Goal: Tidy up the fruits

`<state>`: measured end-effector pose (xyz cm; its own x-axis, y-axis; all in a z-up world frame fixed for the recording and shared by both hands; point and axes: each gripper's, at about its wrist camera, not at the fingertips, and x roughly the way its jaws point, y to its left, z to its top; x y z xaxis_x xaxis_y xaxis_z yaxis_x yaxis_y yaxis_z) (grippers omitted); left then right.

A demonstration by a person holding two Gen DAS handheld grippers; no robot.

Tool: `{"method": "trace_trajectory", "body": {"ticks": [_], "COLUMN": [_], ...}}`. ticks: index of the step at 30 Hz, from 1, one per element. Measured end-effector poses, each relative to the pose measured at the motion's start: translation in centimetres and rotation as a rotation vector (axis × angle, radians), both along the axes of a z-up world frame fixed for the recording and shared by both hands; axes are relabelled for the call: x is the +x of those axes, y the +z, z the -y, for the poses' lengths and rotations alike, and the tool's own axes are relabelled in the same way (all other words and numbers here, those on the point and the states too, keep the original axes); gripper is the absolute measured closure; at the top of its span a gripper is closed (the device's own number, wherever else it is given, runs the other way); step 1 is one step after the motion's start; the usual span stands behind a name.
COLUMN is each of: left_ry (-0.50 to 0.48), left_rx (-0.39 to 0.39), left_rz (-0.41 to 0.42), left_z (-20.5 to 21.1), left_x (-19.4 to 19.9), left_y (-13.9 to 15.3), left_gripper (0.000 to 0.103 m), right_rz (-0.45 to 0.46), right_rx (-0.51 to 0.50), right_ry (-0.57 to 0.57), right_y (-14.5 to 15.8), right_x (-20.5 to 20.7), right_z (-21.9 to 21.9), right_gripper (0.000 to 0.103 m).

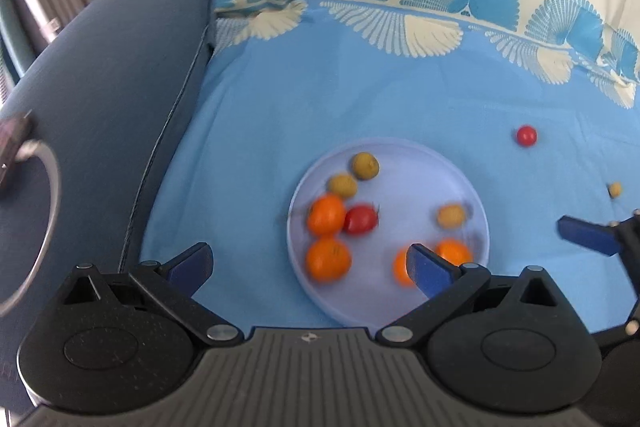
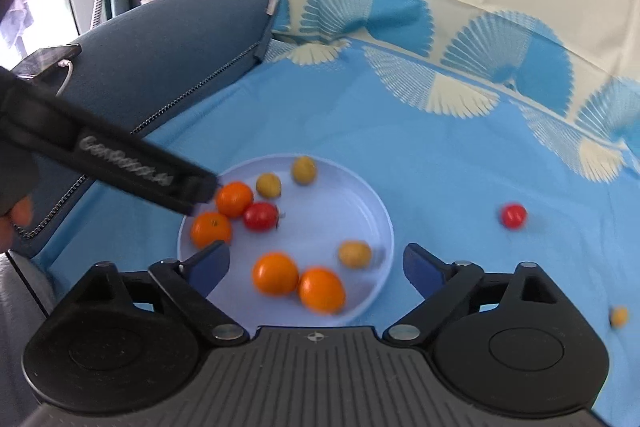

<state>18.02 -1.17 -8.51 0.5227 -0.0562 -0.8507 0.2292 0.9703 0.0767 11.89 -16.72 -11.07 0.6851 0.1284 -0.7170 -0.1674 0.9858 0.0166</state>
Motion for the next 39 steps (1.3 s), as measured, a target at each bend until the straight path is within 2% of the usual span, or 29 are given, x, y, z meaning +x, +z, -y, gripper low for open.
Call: {"method": "trace_trajectory", "body": {"ticks": [7,12,22,32,39], "left_ry": [0.05,0.07,0.07,0.044,0.035], "left_rx": [0.011,0.005,-0.021,-0.03,-0.027], "left_rz": [-0.041,-0.028,0.041,0.08,0.096], "left_z": [-1.6,-2.4,-2.9,-2.0,-1.7], "left_x": [-4.8,-7.2,-12.0,-15.2,-16.0], "left_y": [0.5,1.8,4.5,6.2,7.1], "left_gripper": [0.0,0.0,0.0,0.0,0.0], "right_rz": [-0.023,-0.012,0.069,0.12,0.139], "right_rx": [0.003,-0.009,-0.01,-0.012,-0.012], "right_ry": [-0.12,-0.181,-0.187,-0.183,-0.186], "right_y": [1.7,3.0,5.5,7.1,7.8], "right_x": [-4.8,-7.6,-13.6,-17.1,-18.3], "right_z": [0.0,-0.1,-1.3,-1.6,-1.4], "right_gripper": [0.003,0.001,0.001,0.001,0.001]}}
